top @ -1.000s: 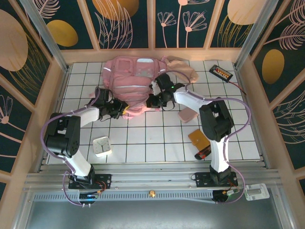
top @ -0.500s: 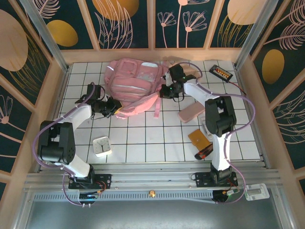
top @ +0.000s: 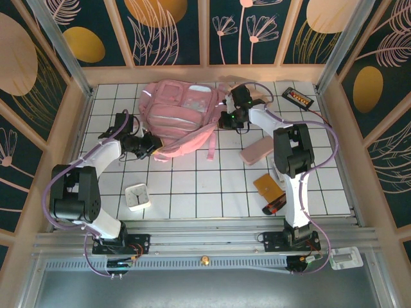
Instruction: Pack the student bag
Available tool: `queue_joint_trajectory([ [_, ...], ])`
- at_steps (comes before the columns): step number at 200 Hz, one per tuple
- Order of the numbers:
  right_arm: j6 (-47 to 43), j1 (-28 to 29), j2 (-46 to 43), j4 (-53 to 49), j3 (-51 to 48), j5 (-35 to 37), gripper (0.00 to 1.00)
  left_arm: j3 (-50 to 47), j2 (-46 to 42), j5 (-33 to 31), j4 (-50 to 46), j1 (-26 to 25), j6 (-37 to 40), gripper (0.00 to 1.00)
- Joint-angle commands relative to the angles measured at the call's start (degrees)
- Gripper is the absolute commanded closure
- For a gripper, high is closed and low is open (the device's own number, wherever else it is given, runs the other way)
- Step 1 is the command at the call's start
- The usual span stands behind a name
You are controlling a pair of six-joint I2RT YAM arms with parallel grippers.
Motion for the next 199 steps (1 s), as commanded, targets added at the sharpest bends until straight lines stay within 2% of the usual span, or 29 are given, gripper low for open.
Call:
queue_joint_trajectory([
  [1,-0.8,-5.7,-0.6,7.7,0.6,9.3,1.0,-0.9,-2.8,-5.7,-9.5,2.8,7.7,0.95],
  [30,-2.7,-5.4,-2.3,11.0,-2.3,7.5,1.0,-0.4,-3.2,-9.0,-11.5,3.1,9.6,0.94],
  [57,-3.7,-4.9,-4.1,13.2,-4.7,4.6,1.0,1.8,-2.2,-9.3,-10.8,3.2,8.3,0.88],
  [63,-3.5,-4.8,-4.5,13.7,-5.3,3.9,1.0,2.6,-1.9,-10.0,-11.0,3.3,8.1,0.79],
  [74,-3.2,-4.2,-5.3,14.3,-7.0,2.6,1.0,4.1,-1.3,-11.7,-11.9,3.6,7.9,0.56],
  [87,-2.4,-3.0,-6.7,15.4,-9.5,2.1,1.0,5.4,-0.9,-14.2,-13.0,4.4,7.1,0.19],
  [106,-1.9,-1.3,-8.1,16.0,-12.6,2.0,1.0,6.2,-1.5,-17.6,-14.1,5.9,5.4,0.02],
  [128,-1.9,-0.6,-8.8,15.8,-14.9,1.5,1.0,7.3,-4.0,-21.5,-14.6,6.3,1.7,0.01],
  [152,-2.2,-1.5,-9.4,14.4,-15.5,1.3,1.0,8.5,-6.6,-22.1,-12.9,6.3,-2.1,0.02],
  [168,-1.2,-2.9,-10.4,12.6,-15.4,2.7,0.71,10.7,-5.6,-20.7,-12.4,5.9,-2.1,0.01],
  [176,-0.5,-3.8,-11.2,11.8,-15.7,3.9,0.59,12.3,-4.6,-20.4,-12.4,5.2,-1.2,0.02],
  [186,0.9,-5.3,-12.8,11.0,-16.3,5.8,0.5,14.6,-3.2,-20.7,-12.7,3.9,0.4,0.01],
  [199,3.7,-7.9,-15.2,9.9,-17.4,6.5,0.44,18.8,-1.1,-23.0,-14.0,1.2,2.9,0.01],
])
